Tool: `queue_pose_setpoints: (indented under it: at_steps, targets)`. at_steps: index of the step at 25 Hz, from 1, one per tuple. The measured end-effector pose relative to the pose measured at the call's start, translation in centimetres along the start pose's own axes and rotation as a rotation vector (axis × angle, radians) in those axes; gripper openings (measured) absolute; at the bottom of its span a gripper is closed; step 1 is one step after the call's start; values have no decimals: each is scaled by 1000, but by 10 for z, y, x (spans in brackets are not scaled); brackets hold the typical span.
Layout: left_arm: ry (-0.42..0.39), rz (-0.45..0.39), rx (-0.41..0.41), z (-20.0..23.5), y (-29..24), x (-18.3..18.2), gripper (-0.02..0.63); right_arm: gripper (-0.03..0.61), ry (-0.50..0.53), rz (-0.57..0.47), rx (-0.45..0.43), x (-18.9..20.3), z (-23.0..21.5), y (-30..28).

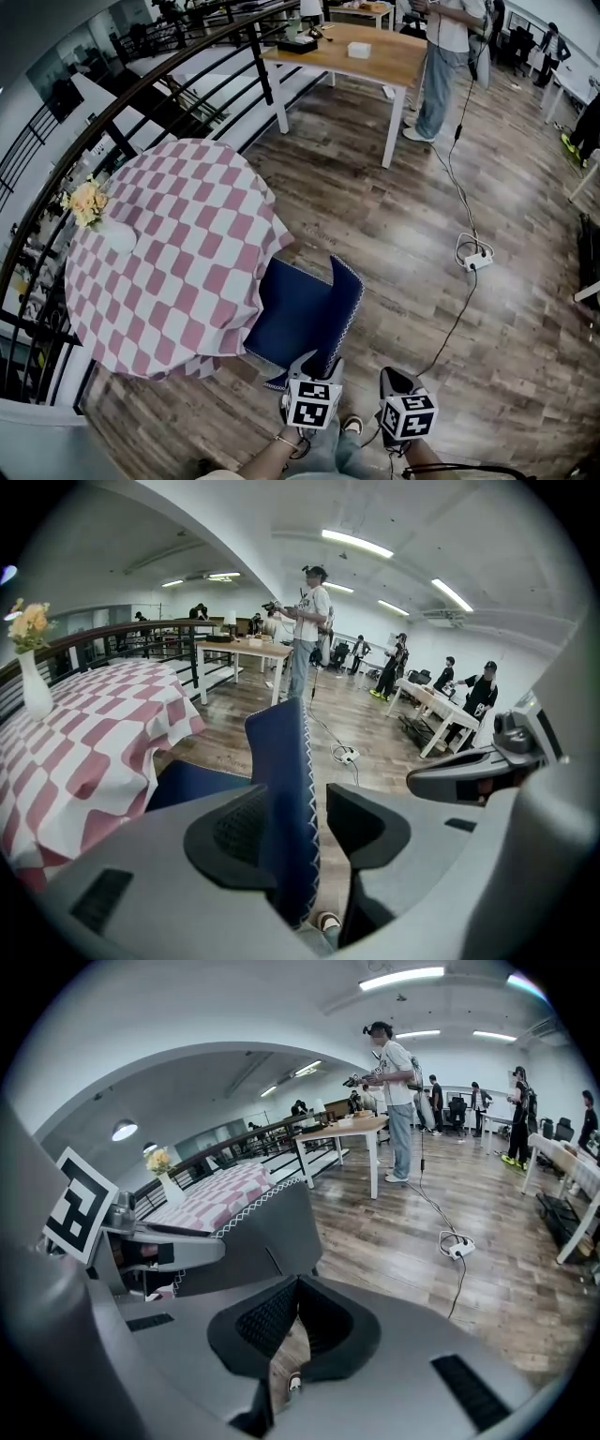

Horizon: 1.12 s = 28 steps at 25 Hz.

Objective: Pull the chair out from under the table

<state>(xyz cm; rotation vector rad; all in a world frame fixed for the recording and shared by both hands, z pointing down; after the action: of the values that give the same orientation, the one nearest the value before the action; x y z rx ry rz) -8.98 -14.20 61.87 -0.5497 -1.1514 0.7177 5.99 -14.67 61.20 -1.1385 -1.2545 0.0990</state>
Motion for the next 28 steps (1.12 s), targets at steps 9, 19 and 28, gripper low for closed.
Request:
queue_pose_setpoints:
  at_steps: [9, 19, 28]
  targets:
    - [50, 52, -22, 7, -15, 8, 188, 18, -35, 20, 14, 14, -9, -1]
    - [45, 70, -27, 8, -15, 8, 142, 18, -69, 17, 0, 19, -6, 0]
    - [4, 94, -33, 7, -16, 10, 112, 18, -60, 6, -12, 20, 0, 5]
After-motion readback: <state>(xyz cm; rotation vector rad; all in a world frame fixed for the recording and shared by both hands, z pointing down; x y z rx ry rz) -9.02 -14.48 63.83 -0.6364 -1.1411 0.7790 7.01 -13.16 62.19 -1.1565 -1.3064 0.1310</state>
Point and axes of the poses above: the fingertips, and each gripper's own axes: y backward along the fingers, z to its left, x out of its underside, the point moved 3 cm from there along y, backward along the fingers, and after that the axes turned 13 degrees about y, right-handed, at the moved point
